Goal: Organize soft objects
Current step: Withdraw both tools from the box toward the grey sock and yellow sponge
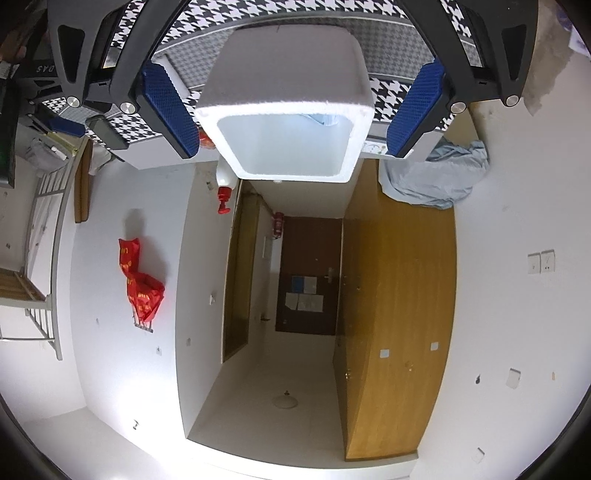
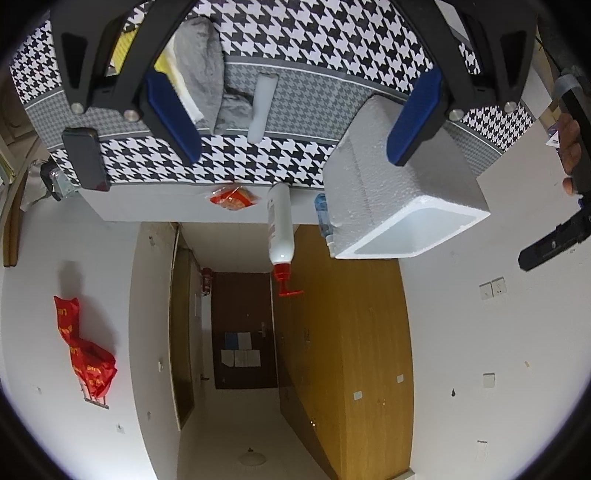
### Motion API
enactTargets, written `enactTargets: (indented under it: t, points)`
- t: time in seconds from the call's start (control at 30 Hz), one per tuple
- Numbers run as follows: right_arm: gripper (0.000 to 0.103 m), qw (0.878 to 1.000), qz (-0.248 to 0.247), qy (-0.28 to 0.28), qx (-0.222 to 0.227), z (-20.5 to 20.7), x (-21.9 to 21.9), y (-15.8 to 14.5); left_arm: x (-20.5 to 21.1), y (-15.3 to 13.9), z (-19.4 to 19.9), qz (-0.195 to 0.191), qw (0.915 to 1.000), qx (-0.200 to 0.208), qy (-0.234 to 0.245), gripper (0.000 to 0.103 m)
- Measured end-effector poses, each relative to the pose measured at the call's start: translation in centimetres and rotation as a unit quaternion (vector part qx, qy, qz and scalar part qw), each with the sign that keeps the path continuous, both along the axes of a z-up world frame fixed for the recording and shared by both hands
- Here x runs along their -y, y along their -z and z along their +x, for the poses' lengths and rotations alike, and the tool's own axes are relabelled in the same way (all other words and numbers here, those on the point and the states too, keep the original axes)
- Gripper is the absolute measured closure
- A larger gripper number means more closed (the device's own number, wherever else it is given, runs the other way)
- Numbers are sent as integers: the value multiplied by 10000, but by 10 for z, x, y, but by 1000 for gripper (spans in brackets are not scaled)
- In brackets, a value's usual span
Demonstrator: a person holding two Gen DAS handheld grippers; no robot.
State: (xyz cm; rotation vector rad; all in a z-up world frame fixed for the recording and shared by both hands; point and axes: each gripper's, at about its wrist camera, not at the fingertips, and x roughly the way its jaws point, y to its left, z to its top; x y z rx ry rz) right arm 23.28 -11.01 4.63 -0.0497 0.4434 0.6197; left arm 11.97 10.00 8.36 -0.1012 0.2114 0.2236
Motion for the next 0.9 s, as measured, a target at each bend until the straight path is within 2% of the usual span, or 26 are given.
enactTargets:
  t: [0.27,0.37,0.53,0.7,0.9]
  points:
    - [1,10000,36,1,69,-16,12,-2,10,0,-18,10,9998,141,-107,1]
    - [1,9999,67,33,78,-20,18,-1,12,3,-22,-138,9998,107,-9,1]
    - [1,9998,193,66,52,-26,26,-1,22,10,-25,-94,10000,17,25,1]
    - [1,9998,203,-24,81,-31,29,0,33,14,-35,-51,9999,117,-41,1]
    - [1,9996,174,-156,151,-38,35,-2,49,21,-36,-122,9999,-27,0,1]
